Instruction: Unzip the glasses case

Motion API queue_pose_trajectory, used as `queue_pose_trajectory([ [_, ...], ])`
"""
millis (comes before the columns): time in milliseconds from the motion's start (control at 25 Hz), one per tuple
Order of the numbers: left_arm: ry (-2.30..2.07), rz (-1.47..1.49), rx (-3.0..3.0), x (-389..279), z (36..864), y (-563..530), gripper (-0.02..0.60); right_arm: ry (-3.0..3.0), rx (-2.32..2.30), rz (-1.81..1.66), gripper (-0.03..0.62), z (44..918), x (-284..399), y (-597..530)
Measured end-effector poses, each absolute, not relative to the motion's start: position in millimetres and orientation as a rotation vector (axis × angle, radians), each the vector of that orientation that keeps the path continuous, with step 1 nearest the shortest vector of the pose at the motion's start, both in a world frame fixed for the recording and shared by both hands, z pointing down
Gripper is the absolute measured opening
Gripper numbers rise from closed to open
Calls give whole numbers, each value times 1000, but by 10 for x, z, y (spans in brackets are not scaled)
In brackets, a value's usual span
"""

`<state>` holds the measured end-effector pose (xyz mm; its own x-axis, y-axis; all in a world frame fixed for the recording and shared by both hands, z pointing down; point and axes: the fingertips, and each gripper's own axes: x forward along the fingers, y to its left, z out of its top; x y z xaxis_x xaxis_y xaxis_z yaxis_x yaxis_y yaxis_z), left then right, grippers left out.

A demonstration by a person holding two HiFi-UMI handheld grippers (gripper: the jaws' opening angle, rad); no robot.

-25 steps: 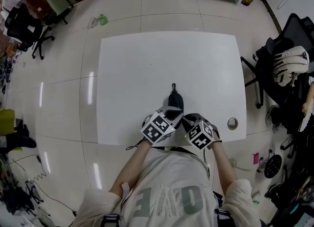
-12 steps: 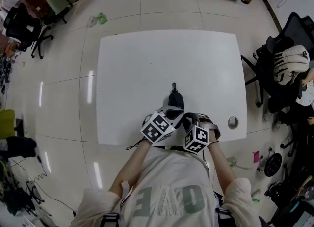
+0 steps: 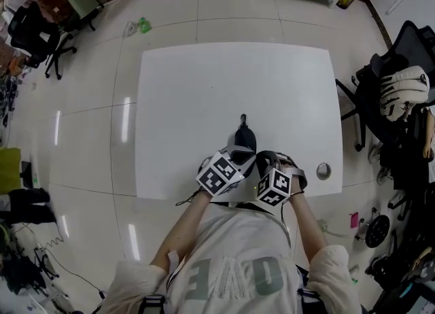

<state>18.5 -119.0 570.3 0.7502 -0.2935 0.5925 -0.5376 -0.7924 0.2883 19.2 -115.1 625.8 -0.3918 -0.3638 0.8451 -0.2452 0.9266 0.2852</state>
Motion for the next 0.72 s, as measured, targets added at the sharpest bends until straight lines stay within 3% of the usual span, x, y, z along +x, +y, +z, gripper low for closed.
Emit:
queue_pose_trajectory([
  [280, -675, 662, 2445, 78, 5678, -1212, 3, -2019, 523, -98, 0, 6234, 145, -1530],
  [440, -801, 497, 2364, -81, 5401, -1172, 3, -2022, 813, 90, 0, 6153, 281, -1468],
  [720, -871, 682, 2313, -119, 5528, -864, 3, -2104, 725, 253, 0, 6190, -123, -683],
])
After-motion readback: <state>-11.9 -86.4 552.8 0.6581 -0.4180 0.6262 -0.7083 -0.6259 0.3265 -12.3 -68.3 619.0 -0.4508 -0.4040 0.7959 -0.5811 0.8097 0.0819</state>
